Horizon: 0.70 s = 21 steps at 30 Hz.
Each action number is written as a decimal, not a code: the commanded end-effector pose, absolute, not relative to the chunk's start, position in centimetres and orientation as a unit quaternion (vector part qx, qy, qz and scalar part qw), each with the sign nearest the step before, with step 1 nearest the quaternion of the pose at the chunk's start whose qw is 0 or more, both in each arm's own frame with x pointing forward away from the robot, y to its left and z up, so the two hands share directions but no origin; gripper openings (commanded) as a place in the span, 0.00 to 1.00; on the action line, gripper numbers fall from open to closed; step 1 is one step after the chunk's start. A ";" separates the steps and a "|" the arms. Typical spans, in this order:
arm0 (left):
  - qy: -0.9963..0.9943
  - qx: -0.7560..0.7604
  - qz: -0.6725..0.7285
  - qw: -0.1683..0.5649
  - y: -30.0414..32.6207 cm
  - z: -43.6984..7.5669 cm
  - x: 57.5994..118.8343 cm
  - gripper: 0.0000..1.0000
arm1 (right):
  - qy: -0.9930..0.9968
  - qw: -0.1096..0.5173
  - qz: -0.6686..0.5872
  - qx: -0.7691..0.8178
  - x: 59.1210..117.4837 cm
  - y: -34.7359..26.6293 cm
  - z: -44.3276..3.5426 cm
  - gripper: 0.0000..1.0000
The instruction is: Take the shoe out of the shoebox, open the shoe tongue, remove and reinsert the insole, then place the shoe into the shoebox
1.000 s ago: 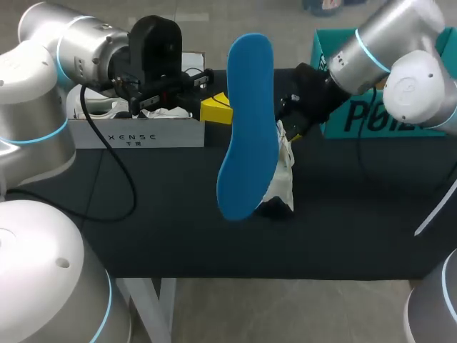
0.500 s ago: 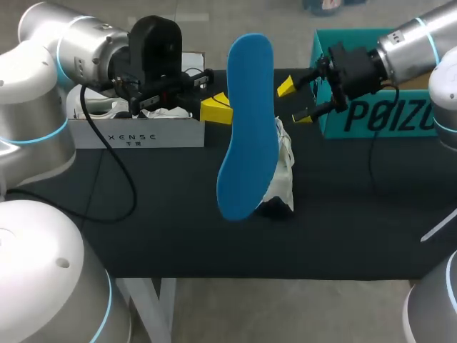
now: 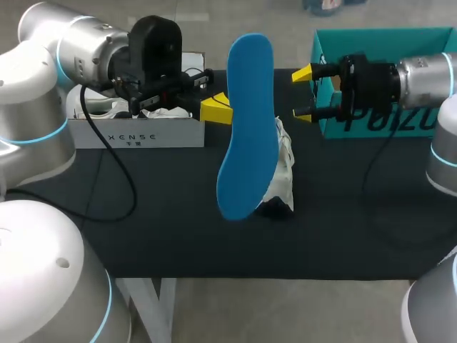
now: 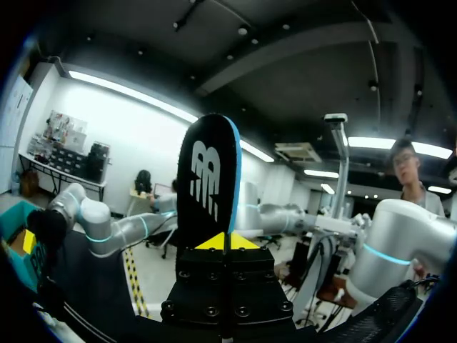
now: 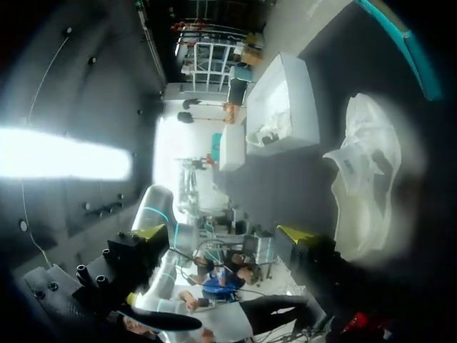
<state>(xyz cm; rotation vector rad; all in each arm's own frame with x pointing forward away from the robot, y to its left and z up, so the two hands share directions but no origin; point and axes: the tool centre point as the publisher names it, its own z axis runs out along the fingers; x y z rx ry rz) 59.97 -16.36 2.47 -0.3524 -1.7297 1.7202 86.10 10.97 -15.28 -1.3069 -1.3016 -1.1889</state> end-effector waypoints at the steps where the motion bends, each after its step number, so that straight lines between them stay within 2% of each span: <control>1: -0.662 -0.135 0.659 0.332 -16.4 2.4 60.0 0.00 | -0.520 0.444 -0.500 -0.532 86.0 10.1 -14.5 1.00; 3: -0.662 -0.135 0.659 0.332 -16.4 2.4 60.0 0.00 | -0.525 0.430 -0.498 -0.539 86.2 9.2 -13.6 1.00; 7: -0.694 -0.218 0.633 0.264 -16.2 2.1 60.9 0.00 | -0.542 0.405 -0.491 -0.549 86.4 8.4 -12.0 1.00; 12: -0.706 -0.284 0.614 0.212 -16.4 2.5 62.3 0.00 | -0.539 0.408 -0.496 -0.545 86.5 8.4 -11.2 1.00; 16: -0.725 -0.348 0.577 0.143 -16.4 2.5 63.9 0.00 | -0.534 0.408 -0.498 -0.548 86.7 8.5 -11.4 1.00; 21: -0.730 -0.332 0.577 0.154 -16.3 2.4 64.2 0.00 | -0.530 0.412 -0.494 -0.553 86.6 8.8 -11.8 1.00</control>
